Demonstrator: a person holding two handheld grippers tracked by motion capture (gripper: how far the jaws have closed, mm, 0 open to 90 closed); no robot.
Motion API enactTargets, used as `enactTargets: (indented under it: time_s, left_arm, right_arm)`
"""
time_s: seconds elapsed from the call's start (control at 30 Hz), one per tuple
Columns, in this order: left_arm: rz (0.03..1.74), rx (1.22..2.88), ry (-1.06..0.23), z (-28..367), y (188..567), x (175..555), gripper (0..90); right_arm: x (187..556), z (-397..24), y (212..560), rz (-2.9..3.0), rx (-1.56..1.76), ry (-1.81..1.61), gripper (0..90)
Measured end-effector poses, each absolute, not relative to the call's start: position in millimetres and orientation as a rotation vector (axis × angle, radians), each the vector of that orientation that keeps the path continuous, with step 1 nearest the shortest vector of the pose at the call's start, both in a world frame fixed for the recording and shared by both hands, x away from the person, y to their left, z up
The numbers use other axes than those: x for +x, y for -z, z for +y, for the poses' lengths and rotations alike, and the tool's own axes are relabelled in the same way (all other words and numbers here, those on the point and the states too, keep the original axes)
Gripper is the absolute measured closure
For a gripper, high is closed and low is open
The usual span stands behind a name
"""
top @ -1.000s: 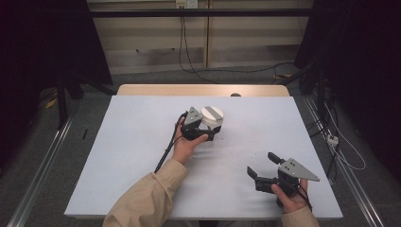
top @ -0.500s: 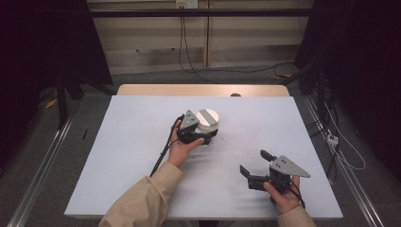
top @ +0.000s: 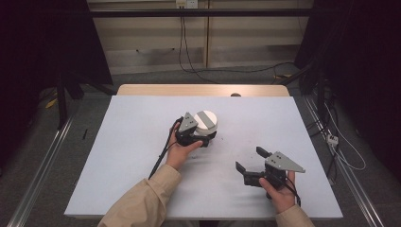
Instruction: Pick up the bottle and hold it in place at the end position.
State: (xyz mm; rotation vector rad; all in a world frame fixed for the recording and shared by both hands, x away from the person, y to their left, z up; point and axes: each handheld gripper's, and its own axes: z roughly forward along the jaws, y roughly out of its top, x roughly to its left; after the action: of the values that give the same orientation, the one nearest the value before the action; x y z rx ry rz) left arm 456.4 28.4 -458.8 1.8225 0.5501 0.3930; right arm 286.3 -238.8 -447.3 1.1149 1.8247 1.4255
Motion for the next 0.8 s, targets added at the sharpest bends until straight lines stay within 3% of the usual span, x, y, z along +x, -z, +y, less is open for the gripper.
enactTargets:
  time_s: [0.8]
  left_arm:
    - [0.586, 1.856, -0.373, 28, 460, 456, 18.3]
  right_arm:
    - [325, -195, 431, 1.869, 1.087, -1.452, 6.5]
